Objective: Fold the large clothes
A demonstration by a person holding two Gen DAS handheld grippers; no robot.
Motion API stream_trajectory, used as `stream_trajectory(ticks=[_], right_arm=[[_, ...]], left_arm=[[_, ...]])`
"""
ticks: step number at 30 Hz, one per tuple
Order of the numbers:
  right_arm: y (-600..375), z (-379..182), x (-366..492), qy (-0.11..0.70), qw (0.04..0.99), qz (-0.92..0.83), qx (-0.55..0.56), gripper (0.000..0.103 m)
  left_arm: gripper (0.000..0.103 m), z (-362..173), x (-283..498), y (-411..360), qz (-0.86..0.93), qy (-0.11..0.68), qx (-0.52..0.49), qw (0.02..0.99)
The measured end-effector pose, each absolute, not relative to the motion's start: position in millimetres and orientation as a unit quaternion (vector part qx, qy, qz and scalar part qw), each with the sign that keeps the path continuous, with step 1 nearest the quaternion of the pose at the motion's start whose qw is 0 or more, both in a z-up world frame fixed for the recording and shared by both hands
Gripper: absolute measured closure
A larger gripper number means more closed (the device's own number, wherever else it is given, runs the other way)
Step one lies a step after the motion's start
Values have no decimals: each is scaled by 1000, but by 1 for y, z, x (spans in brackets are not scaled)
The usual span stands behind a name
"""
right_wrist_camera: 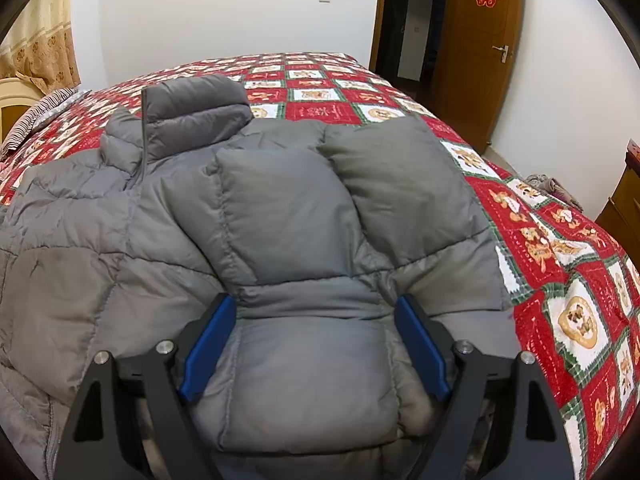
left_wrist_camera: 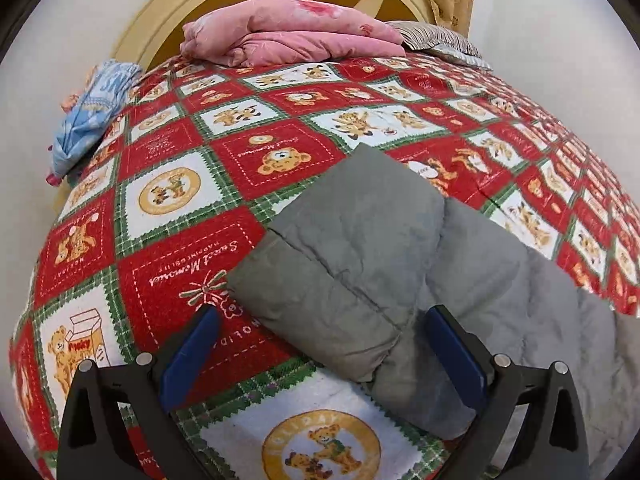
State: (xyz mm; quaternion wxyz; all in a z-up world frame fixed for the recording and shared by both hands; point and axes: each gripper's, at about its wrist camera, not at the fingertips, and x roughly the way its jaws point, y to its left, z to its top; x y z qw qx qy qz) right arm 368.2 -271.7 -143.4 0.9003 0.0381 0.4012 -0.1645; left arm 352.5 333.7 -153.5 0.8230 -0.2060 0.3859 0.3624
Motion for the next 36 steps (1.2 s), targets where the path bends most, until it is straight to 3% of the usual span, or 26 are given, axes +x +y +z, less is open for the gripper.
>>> stream_trajectory(ticks=[8, 14, 19, 21, 25, 27, 29, 36], right_arm=[[-267, -142, 366, 393, 901, -182, 19, 18], [-216, -117, 335, 279, 939, -174, -95, 18], [-170, -140, 349, 311, 918, -107, -222, 18], [-167, -152, 362, 349, 901, -91, -239, 18], [-189, -147, 366, 368, 910, -65, -182, 17], [-201, -147, 368, 378, 912, -59, -148, 12], [-213, -148, 370, 387, 913, -54, -114, 6], [-220, -148, 365, 406, 913, -25, -38, 4]], left_arm=[[1, -160, 358, 334, 368, 388, -194, 822], [1, -160, 356, 334, 365, 380, -196, 827], [3, -156, 349, 335, 351, 356, -212, 840], [20, -154, 343, 336, 348, 338, -224, 845], [41, -154, 339, 338, 322, 322, -246, 856], [75, -152, 338, 339, 298, 315, -256, 864], [89, -151, 336, 340, 258, 304, -278, 874], [93, -134, 347, 324, 254, 316, -233, 884]])
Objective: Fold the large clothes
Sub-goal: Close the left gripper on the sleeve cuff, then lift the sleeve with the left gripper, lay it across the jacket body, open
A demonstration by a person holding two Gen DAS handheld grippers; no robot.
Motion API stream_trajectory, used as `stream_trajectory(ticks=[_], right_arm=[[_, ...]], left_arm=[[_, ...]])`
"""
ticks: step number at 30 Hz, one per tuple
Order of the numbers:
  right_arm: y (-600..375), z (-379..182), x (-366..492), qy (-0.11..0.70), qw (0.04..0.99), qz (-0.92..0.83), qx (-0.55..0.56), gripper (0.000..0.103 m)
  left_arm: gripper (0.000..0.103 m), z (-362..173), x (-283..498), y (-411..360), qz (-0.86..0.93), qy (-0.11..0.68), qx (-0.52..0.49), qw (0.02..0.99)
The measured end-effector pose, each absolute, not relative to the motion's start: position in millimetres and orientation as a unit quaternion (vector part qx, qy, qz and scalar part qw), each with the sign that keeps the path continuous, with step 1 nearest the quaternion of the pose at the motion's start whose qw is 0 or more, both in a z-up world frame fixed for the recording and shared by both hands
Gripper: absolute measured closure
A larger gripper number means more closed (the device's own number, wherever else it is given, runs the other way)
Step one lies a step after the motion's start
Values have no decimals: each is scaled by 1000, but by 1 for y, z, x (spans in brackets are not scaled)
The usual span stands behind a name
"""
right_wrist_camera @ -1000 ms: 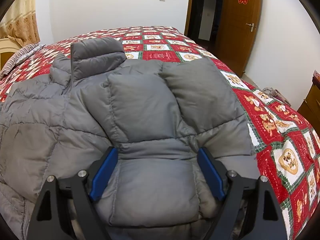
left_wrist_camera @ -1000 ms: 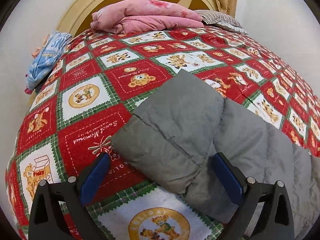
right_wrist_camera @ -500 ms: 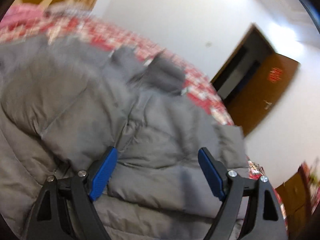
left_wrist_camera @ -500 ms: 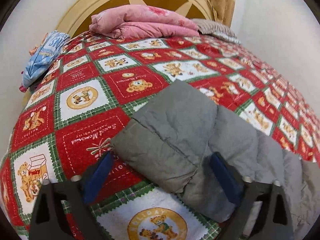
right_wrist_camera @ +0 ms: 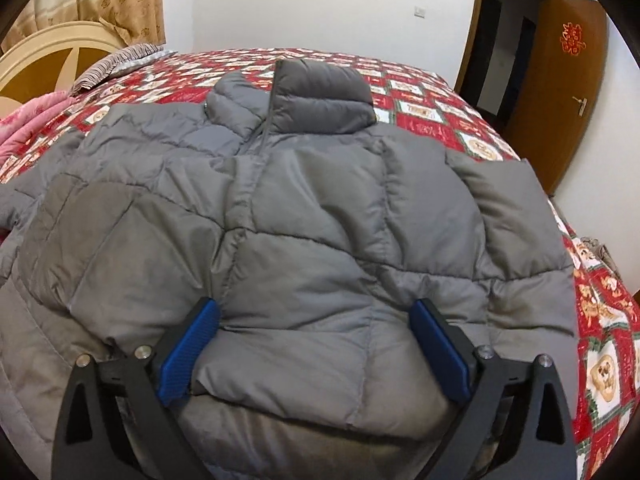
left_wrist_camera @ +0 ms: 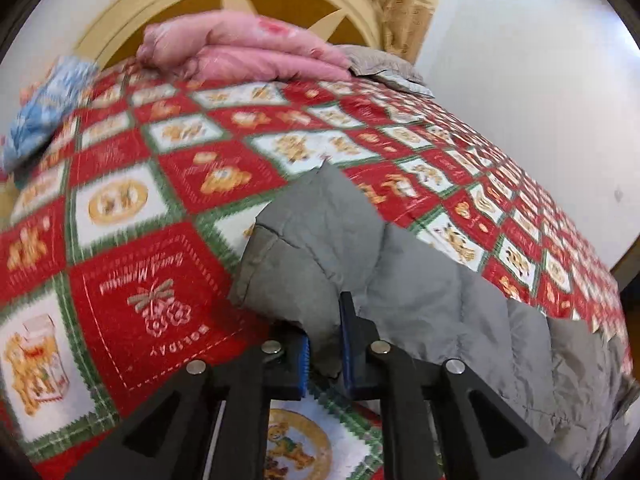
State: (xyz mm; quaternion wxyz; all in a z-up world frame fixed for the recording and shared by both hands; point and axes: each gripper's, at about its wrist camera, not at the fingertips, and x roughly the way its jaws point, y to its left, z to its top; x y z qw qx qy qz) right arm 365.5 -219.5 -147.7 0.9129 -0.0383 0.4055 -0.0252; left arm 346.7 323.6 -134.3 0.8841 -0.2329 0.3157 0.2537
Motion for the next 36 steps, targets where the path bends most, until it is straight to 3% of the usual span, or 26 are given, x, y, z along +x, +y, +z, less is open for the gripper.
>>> stream_trajectory(ticks=[5, 12, 18, 22, 26, 28, 29, 30, 36], right_arm=[[-220, -147, 366, 404, 914, -23, -33, 4], [-225, -147, 365, 403, 915, -16, -18, 4], [-231, -146, 366, 402, 916, -10, -1, 4], [-235, -147, 366, 404, 915, -8, 11, 3], [-237, -147, 367, 405, 914, -7, 18, 3], [-237, -147, 367, 406, 914, -7, 18, 3], [-237, -147, 367, 406, 914, -7, 19, 3], [-238, -147, 367, 405, 914, -7, 19, 3], [-248, -141, 360, 410, 911, -11, 44, 3]], left_arm=[[94, -80, 349, 259, 193, 263, -160, 932], [94, -15, 332, 70, -56, 209, -55, 975], [94, -53, 301, -54, -214, 256, 28, 942], [92, -106, 293, -89, -221, 332, 86, 913], [66, -128, 286, -91, -239, 389, 87, 885], [46, -123, 271, -79, -252, 389, 76, 883], [29, -120, 263, -73, -253, 388, 70, 883], [22, -115, 255, -62, -250, 381, 63, 888], [22, -101, 233, 4, -169, 342, 22, 924]])
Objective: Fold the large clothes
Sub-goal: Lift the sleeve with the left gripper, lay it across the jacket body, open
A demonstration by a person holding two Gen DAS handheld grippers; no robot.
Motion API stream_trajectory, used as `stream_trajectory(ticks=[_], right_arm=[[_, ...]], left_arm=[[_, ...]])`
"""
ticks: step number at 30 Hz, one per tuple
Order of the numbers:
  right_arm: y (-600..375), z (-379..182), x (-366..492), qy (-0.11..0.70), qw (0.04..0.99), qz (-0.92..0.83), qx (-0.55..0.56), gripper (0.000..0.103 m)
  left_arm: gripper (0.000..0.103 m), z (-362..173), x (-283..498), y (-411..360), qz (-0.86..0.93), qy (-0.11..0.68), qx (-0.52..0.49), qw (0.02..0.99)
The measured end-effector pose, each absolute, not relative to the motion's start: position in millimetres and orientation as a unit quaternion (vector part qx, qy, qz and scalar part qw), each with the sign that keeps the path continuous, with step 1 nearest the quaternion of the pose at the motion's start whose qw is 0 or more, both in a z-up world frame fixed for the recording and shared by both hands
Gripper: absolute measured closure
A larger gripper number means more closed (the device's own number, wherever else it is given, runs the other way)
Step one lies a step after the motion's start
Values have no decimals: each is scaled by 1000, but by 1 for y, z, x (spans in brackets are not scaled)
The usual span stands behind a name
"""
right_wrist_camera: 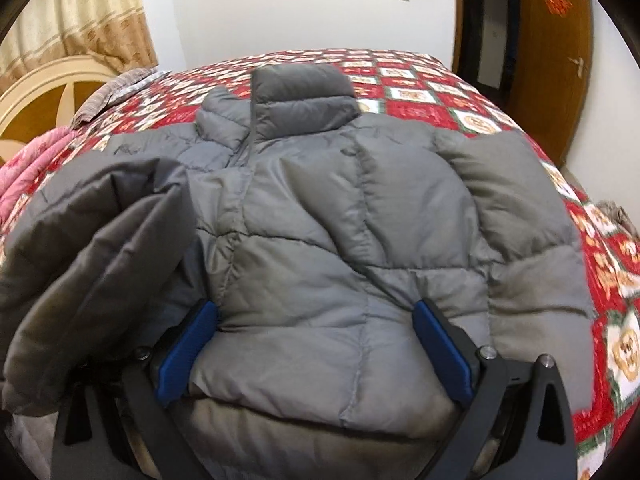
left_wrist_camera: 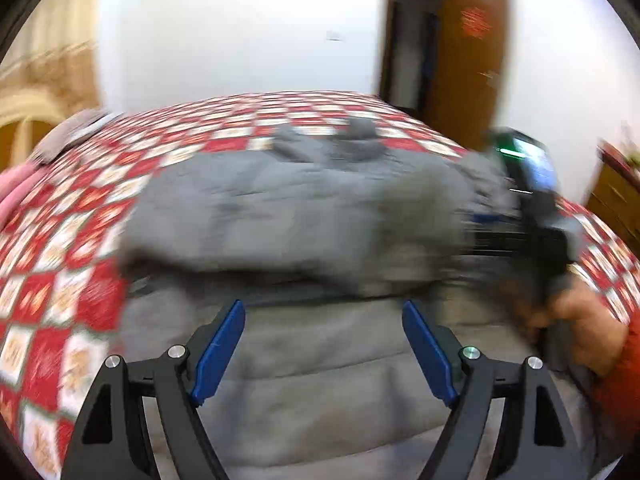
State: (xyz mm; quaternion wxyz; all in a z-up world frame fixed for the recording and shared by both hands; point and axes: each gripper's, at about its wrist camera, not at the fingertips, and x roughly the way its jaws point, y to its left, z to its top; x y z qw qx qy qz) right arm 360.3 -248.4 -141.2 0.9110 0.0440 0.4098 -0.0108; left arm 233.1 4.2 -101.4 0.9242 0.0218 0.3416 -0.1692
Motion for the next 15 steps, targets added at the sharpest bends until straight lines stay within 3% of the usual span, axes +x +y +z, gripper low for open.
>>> stream_trajectory(ticks=[5, 9, 13, 15], right_arm=[[-271, -111, 306, 363, 924, -72, 95, 3], [-265, -85, 280, 324, 929, -16, 177, 1], [-240, -102, 304, 386, 898, -10, 210, 0], [-228, -119, 313, 412, 884, 5, 223, 9]], left_arm=[[22, -140, 253, 80, -41, 371, -44, 927], [21, -161, 256, 85, -17, 354, -66, 933], [15, -166, 256, 67, -3, 358, -24, 933], [13, -167, 255, 69, -10, 357, -33, 933]])
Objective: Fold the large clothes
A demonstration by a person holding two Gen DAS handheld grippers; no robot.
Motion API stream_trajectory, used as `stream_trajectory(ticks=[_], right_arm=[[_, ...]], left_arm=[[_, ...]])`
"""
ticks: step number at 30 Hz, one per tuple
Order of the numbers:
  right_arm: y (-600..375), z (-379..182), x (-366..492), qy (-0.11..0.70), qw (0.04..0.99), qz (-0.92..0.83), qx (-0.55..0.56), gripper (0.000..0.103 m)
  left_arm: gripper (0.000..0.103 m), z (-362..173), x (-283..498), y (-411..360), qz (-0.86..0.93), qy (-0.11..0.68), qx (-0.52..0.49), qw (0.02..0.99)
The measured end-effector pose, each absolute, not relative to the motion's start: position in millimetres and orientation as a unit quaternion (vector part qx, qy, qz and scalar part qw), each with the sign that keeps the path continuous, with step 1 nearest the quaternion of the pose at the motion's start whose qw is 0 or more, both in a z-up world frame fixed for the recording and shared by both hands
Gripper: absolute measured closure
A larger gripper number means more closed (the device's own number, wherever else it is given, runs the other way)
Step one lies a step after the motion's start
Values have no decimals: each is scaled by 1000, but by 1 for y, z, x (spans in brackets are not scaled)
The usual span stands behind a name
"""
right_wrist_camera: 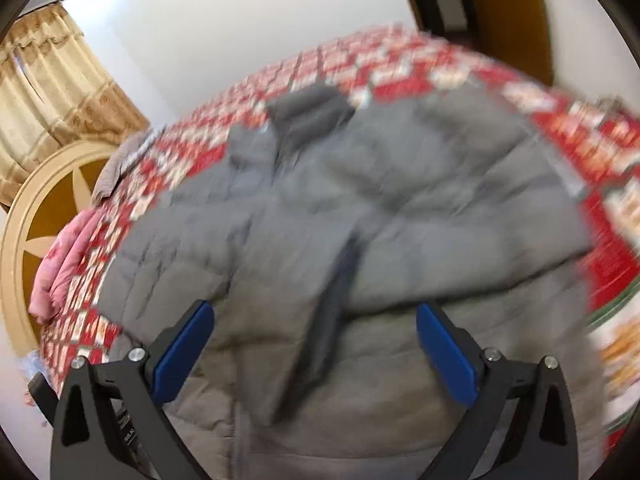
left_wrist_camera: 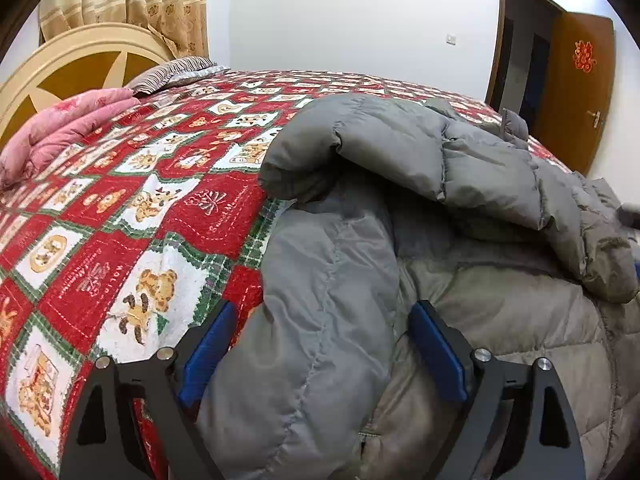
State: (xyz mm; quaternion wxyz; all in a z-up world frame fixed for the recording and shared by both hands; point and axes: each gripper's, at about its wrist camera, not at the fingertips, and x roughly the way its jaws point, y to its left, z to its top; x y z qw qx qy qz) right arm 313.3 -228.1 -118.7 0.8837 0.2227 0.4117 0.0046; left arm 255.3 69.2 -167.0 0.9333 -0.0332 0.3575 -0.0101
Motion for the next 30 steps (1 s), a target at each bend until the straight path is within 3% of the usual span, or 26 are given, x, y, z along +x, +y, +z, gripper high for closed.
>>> stream_trajectory(ticks=[2, 5, 10, 16, 19, 20, 22, 26, 30], right_arm=[[-213, -131, 320, 431, 876, 31, 214, 72], [-208, -119, 315, 427, 883, 43, 190, 86], [-237, -67, 291, 385, 914, 23, 127, 86], [-276, -75, 287, 402, 913, -41, 50, 85], [-284, -114, 299, 431, 900, -26, 63, 77], [-284, -123, 300, 433, 898, -27, 67, 65], [-282, -130, 301, 414, 907, -24, 76, 57], [-266, -129, 311, 400, 911, 2, 99, 55], [-245, -128, 331, 403, 910, 36, 91, 56]], left_arm=[[12, -168, 257, 70, -16, 357, -38, 933], [10, -169, 265, 72, -16, 359, -34, 932], [10, -167, 267, 71, -18, 360, -37, 932], [9, -166, 268, 71, -16, 360, -34, 932], [9, -166, 268, 70, -12, 362, -29, 932], [9, -166, 268, 69, -11, 363, -28, 931], [9, -165, 270, 68, -7, 370, -24, 929], [9, -144, 276, 59, -8, 389, -2, 921], [9, -91, 271, 51, -26, 306, -26, 951]])
